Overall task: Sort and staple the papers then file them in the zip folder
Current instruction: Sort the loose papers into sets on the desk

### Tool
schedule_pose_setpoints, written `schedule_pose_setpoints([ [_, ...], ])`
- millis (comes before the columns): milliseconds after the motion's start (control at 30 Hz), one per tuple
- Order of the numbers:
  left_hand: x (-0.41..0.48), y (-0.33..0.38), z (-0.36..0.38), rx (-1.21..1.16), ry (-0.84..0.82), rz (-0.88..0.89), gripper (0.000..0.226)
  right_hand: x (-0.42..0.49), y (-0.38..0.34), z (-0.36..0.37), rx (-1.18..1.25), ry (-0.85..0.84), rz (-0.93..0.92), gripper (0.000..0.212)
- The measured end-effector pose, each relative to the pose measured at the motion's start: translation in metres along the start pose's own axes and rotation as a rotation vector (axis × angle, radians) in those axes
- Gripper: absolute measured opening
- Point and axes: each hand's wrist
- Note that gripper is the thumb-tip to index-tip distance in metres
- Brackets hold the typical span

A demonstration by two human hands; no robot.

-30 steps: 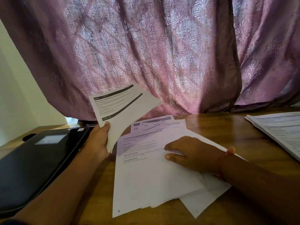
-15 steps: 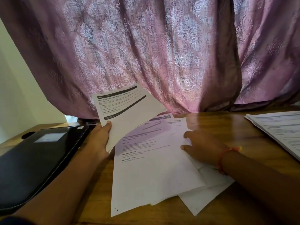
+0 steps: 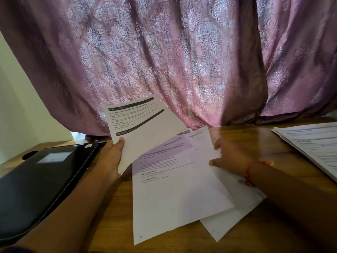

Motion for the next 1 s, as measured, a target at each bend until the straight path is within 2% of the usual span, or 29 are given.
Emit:
schedule_pose_setpoints([
  [133, 0.0, 0.001, 0.002, -0.013, 0.008, 0.006, 0.022, 0.007, 0.005, 0.001, 0.101, 0.029, 0.038, 0.044],
  [333, -0.001, 0.0, 0.001, 0.077, 0.018, 0.039, 0.027, 0.014, 0.013, -0.005, 0.083, 0.088, 0.023, 0.037],
  [433, -0.001, 0.001, 0.002, 0.095, 0.023, 0.043, 0.028, 0.011, 0.011, -0.011, 0.08, 0.152, -0.013, 0.016],
  [567, 0.0, 0.001, 0.001, 0.108, 0.026, 0.046, 0.028, -0.003, -0.005, -0.027, -0.118, 0.316, -0.017, 0.025],
  [667, 0.001, 0.002, 0.001, 0.112, 0.022, 0.051, 0.03, -0.009, -0.011, -0.036, -0.141, 0.423, -0.007, 0.024],
  [867, 0.001, 0.001, 0.0, 0.103, 0.014, 0.04, 0.027, -0.01, -0.012, -0.041, 0.13, 0.583, -0.025, 0.024],
  [1000, 0.001, 0.002, 0.0, 0.092, 0.002, 0.053, 0.024, -0.011, -0.012, -0.044, 0.281, 0.705, -0.112, 0.029],
])
Point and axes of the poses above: each hand's wrist, its own x-axis towards the middle knuckle, its own z-axis out of the palm, y = z × x, and after that the axes turned 4 degrees about z, right-handed
